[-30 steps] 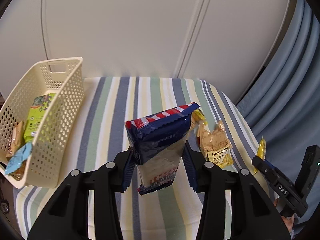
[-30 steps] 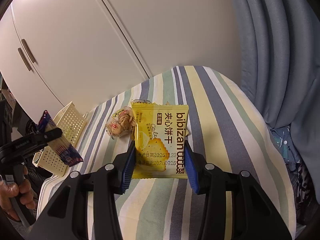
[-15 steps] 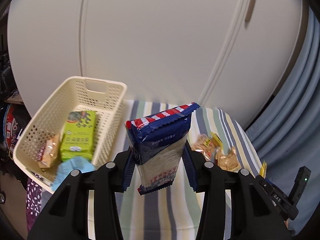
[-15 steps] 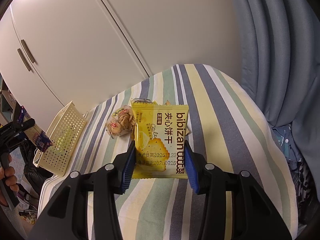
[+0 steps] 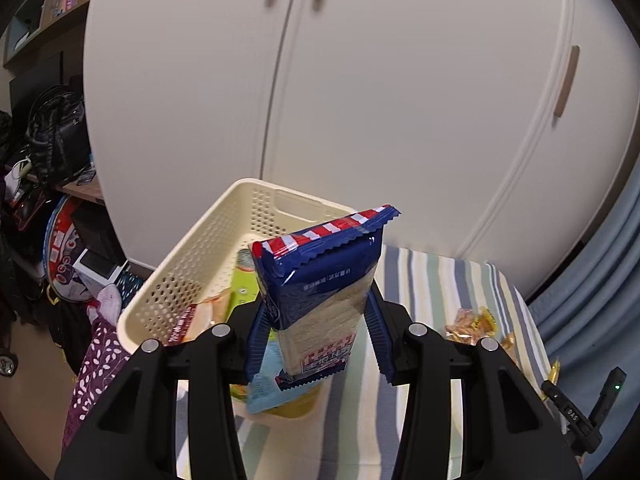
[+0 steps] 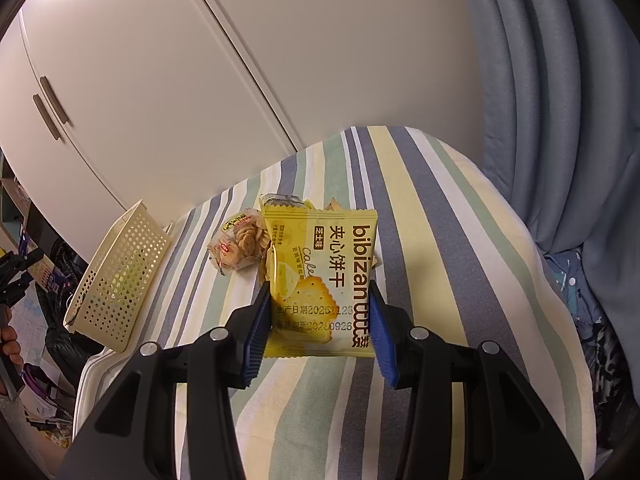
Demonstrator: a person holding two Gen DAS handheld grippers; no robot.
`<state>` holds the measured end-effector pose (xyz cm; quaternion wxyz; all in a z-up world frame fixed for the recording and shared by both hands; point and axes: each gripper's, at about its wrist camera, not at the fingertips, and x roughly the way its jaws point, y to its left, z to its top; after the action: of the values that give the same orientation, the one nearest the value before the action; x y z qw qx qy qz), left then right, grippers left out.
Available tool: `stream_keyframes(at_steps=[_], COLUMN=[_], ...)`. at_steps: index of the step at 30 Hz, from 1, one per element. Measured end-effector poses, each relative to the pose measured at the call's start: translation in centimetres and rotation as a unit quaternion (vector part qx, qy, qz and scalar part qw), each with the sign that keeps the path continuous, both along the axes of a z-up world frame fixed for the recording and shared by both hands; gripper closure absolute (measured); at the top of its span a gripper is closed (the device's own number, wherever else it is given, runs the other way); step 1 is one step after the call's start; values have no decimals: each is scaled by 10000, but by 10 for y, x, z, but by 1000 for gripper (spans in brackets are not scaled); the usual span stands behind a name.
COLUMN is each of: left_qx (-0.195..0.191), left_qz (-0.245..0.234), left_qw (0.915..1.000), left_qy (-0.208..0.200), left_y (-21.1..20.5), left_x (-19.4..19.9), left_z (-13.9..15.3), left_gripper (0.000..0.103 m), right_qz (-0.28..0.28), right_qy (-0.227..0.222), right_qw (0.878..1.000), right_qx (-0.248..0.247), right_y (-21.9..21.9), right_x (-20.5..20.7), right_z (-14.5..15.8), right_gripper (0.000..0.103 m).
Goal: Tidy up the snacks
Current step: 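Carry the blue cracker pack into the basket and release it with the left tool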
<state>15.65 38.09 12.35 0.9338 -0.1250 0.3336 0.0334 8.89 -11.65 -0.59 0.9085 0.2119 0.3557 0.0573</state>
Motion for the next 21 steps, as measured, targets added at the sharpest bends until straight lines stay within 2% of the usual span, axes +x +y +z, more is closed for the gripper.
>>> stream_keyframes(at_steps=[4,6,8,11,17,19,21], left_qx=[33,82,62,89,218,255,333], left_qz=[124,209,285,401,439,349,254], left_qw=[9998,9989,9981,9974,9973,9975,9974], left_qy=[182,408,550,596,549,566,581], left_y=[12,16,18,24,27,26,26], left_x=[1,6,12,12,4,-1,-6], left_z=[-15,-28,-40,-49,-51,-52,-55], left_gripper=[58,53,37,19,17,11,10], right_qz=[-6,-11,-6,-10,-12,-17,-26], right_qy=[14,18,20,27,25,27,33], right_qw=[10000,10000,10000,10000,10000,10000,10000], right_qx=[7,9,6,9,-11,-9,-2], right_y=[0,-1,-1,-1,0,0,0], right_x=[1,1,2,2,2,2,2], right_z=[0,0,0,-1,0,0,0], right_gripper=[58,58,58,58,58,58,58])
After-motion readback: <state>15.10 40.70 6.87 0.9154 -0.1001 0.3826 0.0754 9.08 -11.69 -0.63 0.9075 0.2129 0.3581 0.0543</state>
